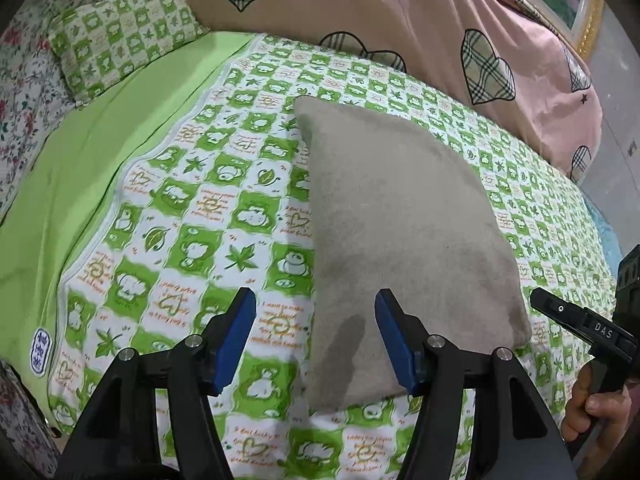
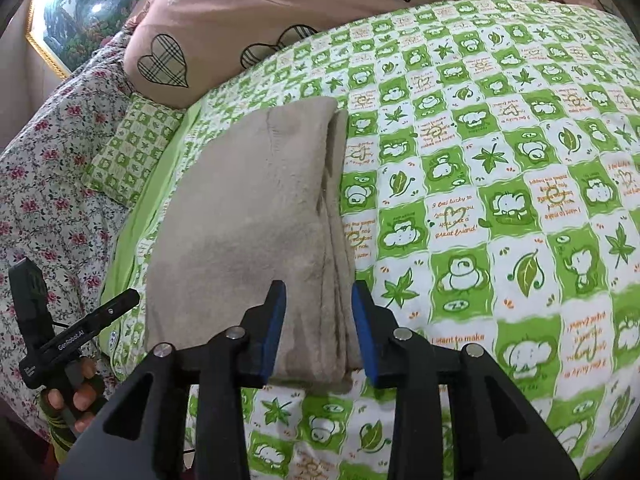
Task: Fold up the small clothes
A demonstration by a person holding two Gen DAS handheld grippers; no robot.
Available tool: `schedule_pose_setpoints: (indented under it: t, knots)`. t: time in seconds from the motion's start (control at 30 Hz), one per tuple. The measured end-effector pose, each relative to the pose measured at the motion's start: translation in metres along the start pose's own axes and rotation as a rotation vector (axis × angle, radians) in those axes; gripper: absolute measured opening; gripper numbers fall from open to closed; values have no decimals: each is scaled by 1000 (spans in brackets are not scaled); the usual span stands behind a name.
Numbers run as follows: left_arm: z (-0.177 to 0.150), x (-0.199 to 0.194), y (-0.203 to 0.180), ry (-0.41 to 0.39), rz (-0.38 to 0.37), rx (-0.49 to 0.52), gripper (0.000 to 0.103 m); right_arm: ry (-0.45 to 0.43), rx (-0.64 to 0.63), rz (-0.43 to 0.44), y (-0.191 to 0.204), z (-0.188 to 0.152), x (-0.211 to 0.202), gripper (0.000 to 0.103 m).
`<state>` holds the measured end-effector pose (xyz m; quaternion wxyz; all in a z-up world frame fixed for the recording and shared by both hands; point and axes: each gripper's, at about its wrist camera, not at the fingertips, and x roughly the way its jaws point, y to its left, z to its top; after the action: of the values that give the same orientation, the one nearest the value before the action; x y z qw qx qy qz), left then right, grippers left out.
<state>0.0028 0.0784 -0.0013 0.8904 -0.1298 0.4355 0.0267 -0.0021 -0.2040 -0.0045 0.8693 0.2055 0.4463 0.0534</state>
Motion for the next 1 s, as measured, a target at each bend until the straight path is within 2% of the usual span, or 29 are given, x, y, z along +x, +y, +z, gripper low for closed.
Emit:
schedule_pose_setpoints:
  t: [0.27, 0.43, 0.47, 0.5, 0.6, 0.7, 0.83, 1.0]
  knots:
    - [-11, 5, 9, 34, -29, -13, 63, 26, 12, 15, -6, -14, 2, 37]
    - [-21, 21, 7, 81, -13, 11, 63, 41, -34, 13, 1, -16, 16, 36]
    - [-23, 25, 7, 94, -19, 6, 63, 68, -49, 13, 3, -16, 23, 29]
    - [-25, 27, 7, 102, -19, 7, 63, 84, -77, 1, 6, -18, 26, 10]
    - [-29, 34, 6, 117, -10, 24, 65, 61, -149, -59, 15, -20, 20, 9]
    - [-32, 42, 7, 127, -17, 25, 68, 91, -169, -117, 9, -23, 28, 8]
    - [-35, 41, 4, 113, 0, 53, 70, 96, -162, -127, 8, -26, 31, 9]
    - [-40, 32, 9, 110, -25, 45, 70, 78, -143, -114, 11, -26, 17, 11]
